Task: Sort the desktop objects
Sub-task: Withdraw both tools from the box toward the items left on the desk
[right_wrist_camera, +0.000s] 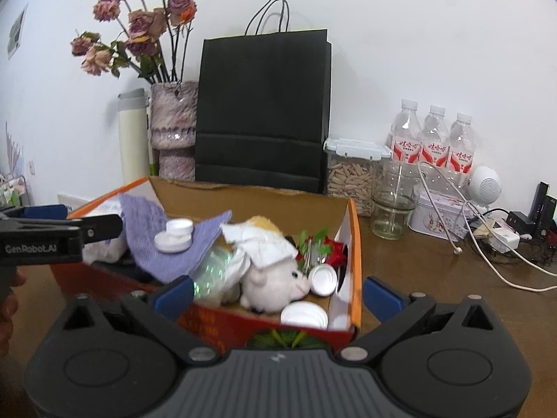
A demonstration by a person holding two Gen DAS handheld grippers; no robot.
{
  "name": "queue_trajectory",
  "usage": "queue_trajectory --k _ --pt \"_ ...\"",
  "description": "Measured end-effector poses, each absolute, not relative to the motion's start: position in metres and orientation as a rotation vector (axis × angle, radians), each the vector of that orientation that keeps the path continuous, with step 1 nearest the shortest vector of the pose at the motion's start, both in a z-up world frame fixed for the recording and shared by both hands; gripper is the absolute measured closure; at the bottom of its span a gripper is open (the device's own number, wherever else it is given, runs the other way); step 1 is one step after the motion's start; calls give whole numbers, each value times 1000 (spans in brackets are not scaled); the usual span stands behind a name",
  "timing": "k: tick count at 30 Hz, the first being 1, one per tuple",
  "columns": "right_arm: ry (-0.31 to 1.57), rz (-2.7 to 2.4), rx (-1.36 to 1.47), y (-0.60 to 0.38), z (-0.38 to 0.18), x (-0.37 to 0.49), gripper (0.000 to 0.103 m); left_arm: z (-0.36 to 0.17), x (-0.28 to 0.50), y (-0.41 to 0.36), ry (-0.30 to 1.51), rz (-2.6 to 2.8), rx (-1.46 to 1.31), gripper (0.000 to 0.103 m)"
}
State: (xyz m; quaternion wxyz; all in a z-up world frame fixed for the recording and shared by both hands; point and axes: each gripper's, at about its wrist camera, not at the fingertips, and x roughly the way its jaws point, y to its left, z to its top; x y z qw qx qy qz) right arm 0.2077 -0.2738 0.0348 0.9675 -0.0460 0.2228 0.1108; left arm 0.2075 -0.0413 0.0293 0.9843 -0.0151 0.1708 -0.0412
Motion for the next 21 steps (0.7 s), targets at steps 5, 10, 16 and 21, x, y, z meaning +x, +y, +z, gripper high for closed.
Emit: queue_trajectory --k 5,10,16,21 --pt "454 217 -101 -274 27 191 0 25 190 -39 347 -103 -10 0" --pt "468 221 -97 -273 23 180 0 23 176 -40 354 -96 2 0" --pt "506 233 -61 -274 16 165 0 18 166 -39 393 -87 18 0" --pt "551 248 -54 -271 6 158 0 10 159 -38 441 -94 36 0"
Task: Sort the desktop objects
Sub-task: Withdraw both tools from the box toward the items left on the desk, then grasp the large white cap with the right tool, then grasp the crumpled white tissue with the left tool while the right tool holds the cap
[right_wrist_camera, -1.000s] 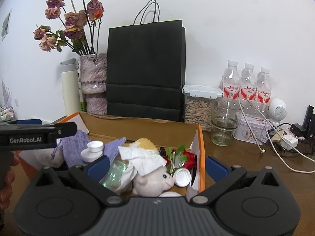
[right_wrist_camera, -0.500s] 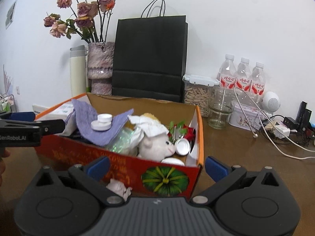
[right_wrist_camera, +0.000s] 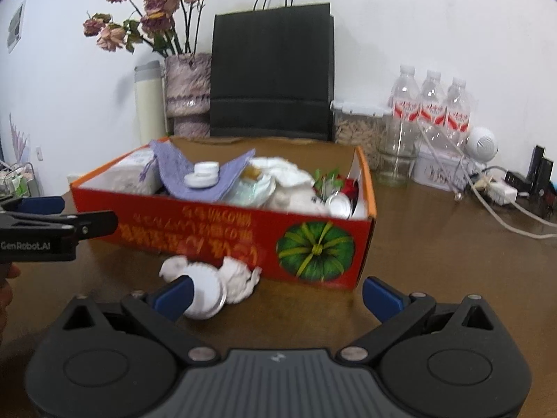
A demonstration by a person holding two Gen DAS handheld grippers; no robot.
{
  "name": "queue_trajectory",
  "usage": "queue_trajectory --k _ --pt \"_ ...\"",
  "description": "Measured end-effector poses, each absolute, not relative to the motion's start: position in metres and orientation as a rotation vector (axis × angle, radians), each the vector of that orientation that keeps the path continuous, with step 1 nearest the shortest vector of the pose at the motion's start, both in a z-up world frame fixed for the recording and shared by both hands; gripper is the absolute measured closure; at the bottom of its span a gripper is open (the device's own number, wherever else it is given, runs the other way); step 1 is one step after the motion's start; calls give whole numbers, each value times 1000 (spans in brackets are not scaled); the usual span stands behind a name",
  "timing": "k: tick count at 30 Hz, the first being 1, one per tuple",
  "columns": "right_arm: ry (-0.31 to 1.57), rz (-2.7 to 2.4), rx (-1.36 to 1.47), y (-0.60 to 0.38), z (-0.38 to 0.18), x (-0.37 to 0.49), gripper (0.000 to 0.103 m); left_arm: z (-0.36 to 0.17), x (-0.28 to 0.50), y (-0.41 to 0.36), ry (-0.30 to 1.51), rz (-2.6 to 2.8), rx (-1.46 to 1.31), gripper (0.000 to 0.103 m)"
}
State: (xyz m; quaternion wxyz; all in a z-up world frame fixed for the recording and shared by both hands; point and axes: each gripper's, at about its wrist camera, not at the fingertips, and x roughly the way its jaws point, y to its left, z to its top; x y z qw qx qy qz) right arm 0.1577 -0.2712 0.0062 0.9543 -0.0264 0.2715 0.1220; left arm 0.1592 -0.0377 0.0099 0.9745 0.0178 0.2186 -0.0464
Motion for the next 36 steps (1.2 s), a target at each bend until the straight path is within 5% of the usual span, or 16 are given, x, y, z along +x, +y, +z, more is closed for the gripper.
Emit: queue_trajectory --k 12,18,26,36 --pt "581 294 -108 -243 0 154 2 -2 158 -30 551 -81 39 0" --pt "591 312 -111 -232 0 164 21 -4 157 -22 574 -71 30 0" --pt "602 337 -101 -223 0 167 64 -7 159 -15 592 -75 8 0" --pt "556 320 -70 -238 8 164 64 -4 161 -27 602 -105 20 0"
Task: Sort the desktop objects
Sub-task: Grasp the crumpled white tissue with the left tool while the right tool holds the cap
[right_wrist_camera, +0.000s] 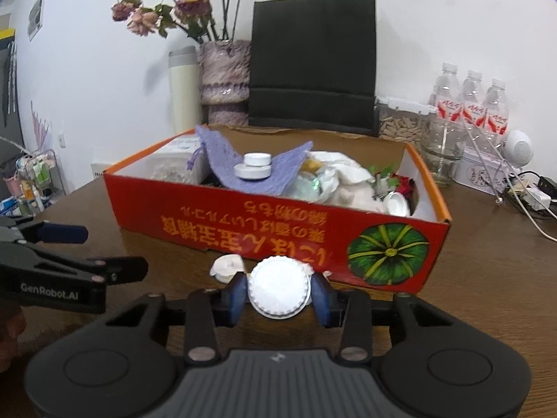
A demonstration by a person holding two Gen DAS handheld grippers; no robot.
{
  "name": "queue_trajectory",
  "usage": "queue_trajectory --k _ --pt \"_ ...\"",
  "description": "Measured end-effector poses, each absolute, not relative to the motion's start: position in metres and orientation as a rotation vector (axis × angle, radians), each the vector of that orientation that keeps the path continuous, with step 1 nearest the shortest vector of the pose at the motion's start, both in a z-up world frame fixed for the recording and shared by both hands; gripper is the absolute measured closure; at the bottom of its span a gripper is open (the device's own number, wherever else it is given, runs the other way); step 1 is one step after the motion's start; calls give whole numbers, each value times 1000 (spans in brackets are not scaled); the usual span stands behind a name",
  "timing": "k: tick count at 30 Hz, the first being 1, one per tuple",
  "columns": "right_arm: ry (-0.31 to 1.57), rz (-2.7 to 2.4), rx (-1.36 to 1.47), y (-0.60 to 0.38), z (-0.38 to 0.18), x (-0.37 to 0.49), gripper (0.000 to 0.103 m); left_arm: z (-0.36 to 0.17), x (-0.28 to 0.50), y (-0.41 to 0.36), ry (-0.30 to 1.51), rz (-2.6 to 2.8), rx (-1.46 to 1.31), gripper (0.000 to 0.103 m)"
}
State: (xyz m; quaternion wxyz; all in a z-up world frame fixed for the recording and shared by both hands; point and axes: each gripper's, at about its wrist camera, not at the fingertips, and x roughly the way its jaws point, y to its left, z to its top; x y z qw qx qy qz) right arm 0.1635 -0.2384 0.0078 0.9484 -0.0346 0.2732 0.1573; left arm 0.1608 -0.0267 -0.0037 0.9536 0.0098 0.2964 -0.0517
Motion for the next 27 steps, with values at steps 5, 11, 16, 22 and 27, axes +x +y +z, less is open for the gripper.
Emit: queue_trajectory --k 5,11,16,22,27 --pt "548 284 -64 -255 9 165 64 -2 165 -44 611 -148 33 0" --pt "552 249 -54 -277 8 169 64 2 173 -76 608 -210 48 0" --pt "551 231 -52 -297 9 171 64 5 179 -109 591 -264 88 1" --pt "566 217 -37 -324 7 176 64 3 188 -141 609 -296 114 20" --pt "579 224 -33 -342 4 179 64 -3 198 -159 650 -296 103 42"
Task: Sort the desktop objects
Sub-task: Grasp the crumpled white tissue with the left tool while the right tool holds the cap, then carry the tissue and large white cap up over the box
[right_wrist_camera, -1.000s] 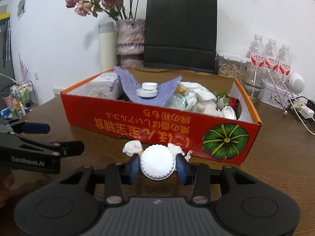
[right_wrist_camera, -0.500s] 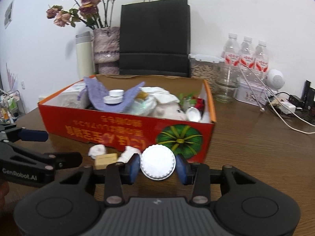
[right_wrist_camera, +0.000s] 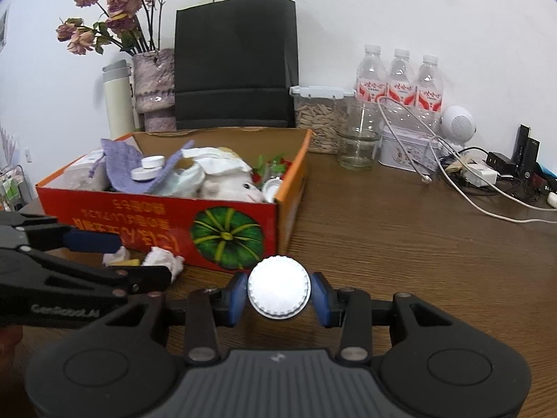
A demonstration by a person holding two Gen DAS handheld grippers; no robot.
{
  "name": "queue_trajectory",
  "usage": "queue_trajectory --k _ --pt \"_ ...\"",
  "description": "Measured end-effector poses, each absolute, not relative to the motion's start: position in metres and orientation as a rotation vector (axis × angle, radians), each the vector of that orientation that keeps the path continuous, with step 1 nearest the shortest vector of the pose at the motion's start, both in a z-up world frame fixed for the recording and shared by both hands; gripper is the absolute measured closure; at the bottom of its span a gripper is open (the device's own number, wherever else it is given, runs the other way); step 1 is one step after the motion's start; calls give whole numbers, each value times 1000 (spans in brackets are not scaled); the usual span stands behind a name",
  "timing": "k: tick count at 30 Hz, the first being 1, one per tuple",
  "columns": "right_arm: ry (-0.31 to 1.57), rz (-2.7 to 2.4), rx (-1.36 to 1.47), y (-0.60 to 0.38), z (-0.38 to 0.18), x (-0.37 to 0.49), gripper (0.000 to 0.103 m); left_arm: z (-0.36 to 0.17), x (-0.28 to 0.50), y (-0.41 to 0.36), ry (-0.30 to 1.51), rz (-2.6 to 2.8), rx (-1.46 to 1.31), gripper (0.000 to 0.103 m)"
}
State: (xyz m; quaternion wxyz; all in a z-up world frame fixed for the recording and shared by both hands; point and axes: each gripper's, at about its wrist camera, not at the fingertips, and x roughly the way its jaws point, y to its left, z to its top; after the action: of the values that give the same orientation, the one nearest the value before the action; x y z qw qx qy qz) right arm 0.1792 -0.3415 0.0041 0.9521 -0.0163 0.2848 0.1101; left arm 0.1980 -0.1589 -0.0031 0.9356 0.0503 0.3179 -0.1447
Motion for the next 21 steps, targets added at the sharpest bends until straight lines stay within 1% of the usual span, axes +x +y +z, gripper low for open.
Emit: queue_trajectory --k 1,3,8,12,14,16,21 --pt "582 228 -34 -345 3 180 64 -4 200 -162 656 -292 102 47" --pt "588 235 -35 -349 2 182 64 -5 203 -166 662 -277 111 50" --pt "598 255 -32 -356 0 182 64 -6 206 -174 671 -250 126 52" --pt "596 262 -20 -356 1 178 64 -8 205 -179 667 -213 150 59" --pt "593 267 -16 -354 2 177 64 -8 205 -178 668 -204 149 61" --pt "590 270 -15 -353 3 175 64 -7 204 -177 670 -198 139 66" --pt "593 267 5 -354 4 174 64 -6 201 -177 669 -193 130 67"
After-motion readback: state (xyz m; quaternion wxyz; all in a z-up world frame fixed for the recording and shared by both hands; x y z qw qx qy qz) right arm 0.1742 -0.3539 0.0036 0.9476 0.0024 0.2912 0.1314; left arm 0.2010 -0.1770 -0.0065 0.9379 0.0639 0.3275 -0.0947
